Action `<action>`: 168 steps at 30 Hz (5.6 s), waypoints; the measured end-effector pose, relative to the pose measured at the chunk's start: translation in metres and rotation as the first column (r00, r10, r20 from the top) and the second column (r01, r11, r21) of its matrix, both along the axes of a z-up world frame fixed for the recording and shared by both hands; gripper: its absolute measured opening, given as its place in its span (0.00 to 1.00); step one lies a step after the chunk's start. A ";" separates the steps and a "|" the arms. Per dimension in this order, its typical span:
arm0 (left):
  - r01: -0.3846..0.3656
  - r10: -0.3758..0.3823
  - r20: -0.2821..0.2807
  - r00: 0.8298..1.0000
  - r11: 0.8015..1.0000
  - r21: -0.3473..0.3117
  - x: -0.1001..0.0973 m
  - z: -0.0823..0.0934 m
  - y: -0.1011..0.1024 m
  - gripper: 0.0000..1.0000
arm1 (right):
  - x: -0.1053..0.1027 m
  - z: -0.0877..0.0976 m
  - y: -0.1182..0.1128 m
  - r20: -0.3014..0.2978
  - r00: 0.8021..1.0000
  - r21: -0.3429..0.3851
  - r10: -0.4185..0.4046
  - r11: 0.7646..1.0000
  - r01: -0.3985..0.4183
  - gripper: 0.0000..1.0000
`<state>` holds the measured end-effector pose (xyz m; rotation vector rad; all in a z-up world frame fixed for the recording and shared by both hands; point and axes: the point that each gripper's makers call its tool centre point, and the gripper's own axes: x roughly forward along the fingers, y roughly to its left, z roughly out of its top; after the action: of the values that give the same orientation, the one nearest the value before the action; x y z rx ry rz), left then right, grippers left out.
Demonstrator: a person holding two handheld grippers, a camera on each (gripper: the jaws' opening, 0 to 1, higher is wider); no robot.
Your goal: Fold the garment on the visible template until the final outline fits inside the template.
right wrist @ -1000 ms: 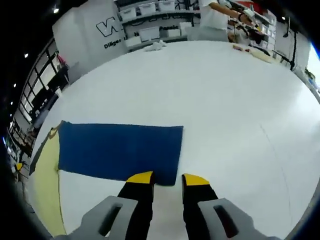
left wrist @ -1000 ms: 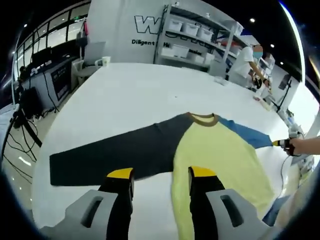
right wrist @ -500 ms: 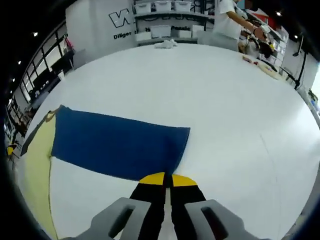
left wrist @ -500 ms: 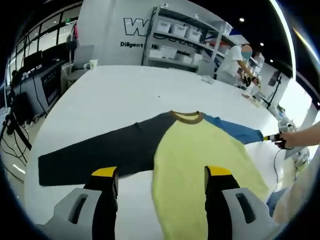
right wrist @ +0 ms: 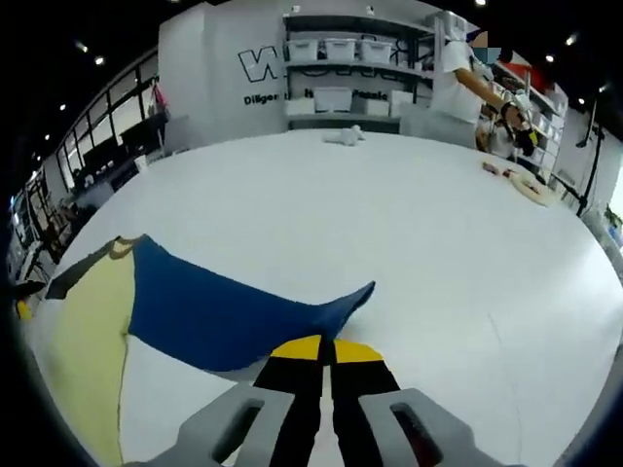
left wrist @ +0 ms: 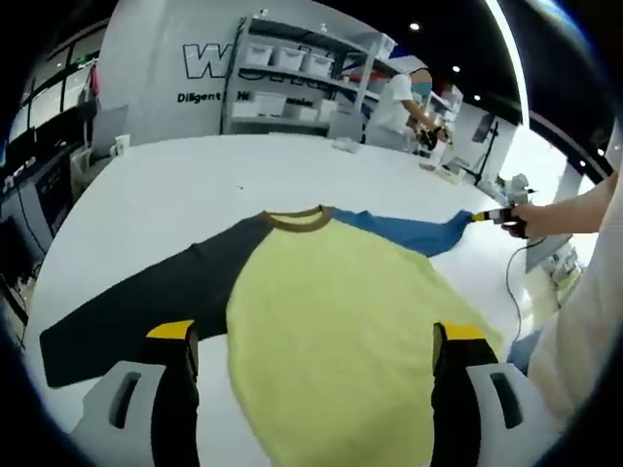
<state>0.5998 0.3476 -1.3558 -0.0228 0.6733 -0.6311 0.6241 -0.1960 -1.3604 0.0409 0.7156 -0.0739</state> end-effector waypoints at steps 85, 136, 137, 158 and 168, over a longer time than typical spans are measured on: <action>0.063 -0.057 -0.089 0.994 0.995 0.073 -0.056 -0.031 0.000 0.97 | 0.062 -0.007 0.500 0.060 0.509 0.023 0.859 0.509 -0.861 0.00; 0.073 -0.067 -0.093 0.993 0.996 0.058 -0.054 -0.032 -0.009 0.97 | 0.053 -0.056 0.267 0.019 0.765 -0.036 0.643 0.765 -0.643 0.00; 0.073 -0.067 -0.094 0.993 0.996 0.058 -0.054 -0.032 -0.009 0.97 | 0.053 -0.057 0.266 0.019 0.765 -0.037 0.643 0.765 -0.643 0.00; 0.054 -0.048 -0.102 0.994 0.997 0.059 -0.053 -0.031 -0.005 0.97 | 0.044 -0.084 0.245 -0.074 0.758 -0.035 0.648 0.758 -0.652 0.01; 0.043 -0.037 -0.097 0.995 0.997 0.067 -0.047 -0.031 0.003 0.97 | 0.036 -0.077 0.229 -0.087 0.756 -0.050 0.649 0.755 -0.654 0.00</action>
<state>0.5530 0.3508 -1.3869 0.0249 0.7892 -0.6479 0.6605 0.0328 -1.4373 -0.2928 0.7573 0.5791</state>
